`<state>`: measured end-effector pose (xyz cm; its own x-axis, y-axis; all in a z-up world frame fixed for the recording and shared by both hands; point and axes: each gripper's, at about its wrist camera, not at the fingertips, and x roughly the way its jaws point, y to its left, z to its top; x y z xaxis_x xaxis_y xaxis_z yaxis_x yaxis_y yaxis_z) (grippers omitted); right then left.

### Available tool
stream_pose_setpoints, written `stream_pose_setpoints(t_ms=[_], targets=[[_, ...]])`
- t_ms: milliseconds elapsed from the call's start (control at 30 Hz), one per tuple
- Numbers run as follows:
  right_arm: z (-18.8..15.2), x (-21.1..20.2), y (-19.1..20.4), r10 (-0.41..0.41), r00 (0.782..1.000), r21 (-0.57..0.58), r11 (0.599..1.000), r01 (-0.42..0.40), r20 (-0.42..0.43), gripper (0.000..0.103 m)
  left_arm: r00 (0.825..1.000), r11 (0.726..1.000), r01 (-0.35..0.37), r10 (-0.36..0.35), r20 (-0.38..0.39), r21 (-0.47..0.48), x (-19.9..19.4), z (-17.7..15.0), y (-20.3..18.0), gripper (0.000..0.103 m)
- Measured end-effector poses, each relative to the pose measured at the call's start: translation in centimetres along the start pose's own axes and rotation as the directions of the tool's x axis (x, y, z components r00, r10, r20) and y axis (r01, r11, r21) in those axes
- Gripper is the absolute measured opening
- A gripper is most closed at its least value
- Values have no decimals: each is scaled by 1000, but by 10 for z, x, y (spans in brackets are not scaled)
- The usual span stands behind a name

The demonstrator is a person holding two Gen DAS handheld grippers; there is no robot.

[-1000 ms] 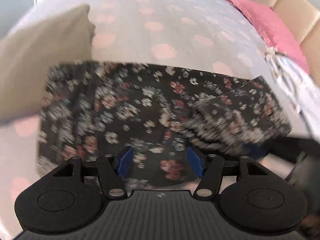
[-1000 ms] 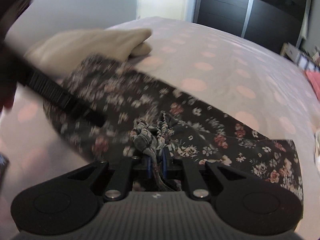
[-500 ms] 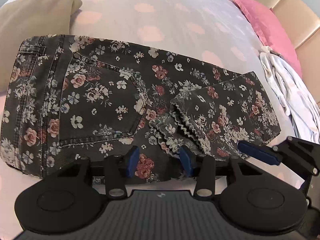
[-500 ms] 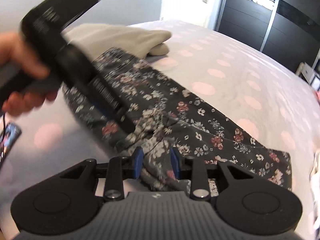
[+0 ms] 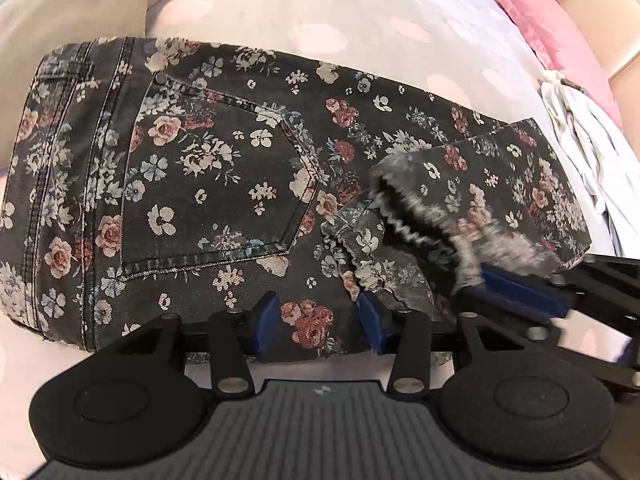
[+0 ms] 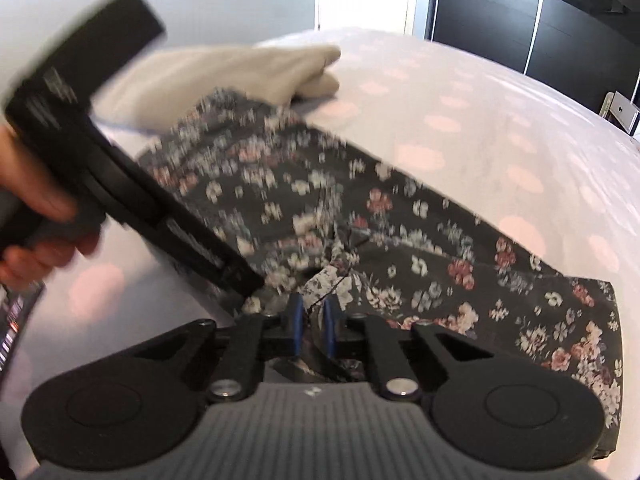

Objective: Fold clothes

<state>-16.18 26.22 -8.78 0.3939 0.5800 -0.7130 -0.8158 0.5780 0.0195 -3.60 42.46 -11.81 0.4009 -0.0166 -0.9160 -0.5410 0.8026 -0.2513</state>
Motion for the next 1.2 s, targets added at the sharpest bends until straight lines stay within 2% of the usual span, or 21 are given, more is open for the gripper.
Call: stream_pose_setpoints(t_ms=[167,300,433,567,667,767,833,900,1100,1167,1200], targets=[[10,-20,-3,94,993,73,992,-100,75,10,1000,1000,18,-18,3,-24,0,1,6,40],[7,-17,3,141,989,85,986,-144,46,9,1000,997,20,-19,11,-70,-13,3,19,39],[-3,-4,11,144,989,66,988,-143,-14,10,997,990,71,-66,43,-125,-25,6,26,40],[-11,0,14,137,990,54,989,-135,-34,10,985,972,165,-155,70,-169,-31,9,25,53],[-16,3,17,131,990,45,991,-129,-48,10,977,959,213,-206,59,-187,-31,11,16,59],[-22,6,20,126,990,37,992,-124,-62,10,978,957,206,-206,21,-204,-19,13,11,59],[-22,5,19,126,990,40,991,-124,-60,11,977,956,210,-211,18,-206,-12,11,9,57],[-23,4,19,127,990,43,991,-125,-60,11,977,954,209,-211,13,-216,-3,10,9,48],[-23,9,10,134,989,69,989,-129,-60,11,972,936,231,-235,15,-265,14,8,12,46],[-23,8,9,133,989,67,989,-129,-61,11,971,937,237,-238,30,-255,15,8,10,42],[-24,8,9,132,989,67,990,-128,-62,11,972,940,236,-234,39,-247,13,9,8,37]])
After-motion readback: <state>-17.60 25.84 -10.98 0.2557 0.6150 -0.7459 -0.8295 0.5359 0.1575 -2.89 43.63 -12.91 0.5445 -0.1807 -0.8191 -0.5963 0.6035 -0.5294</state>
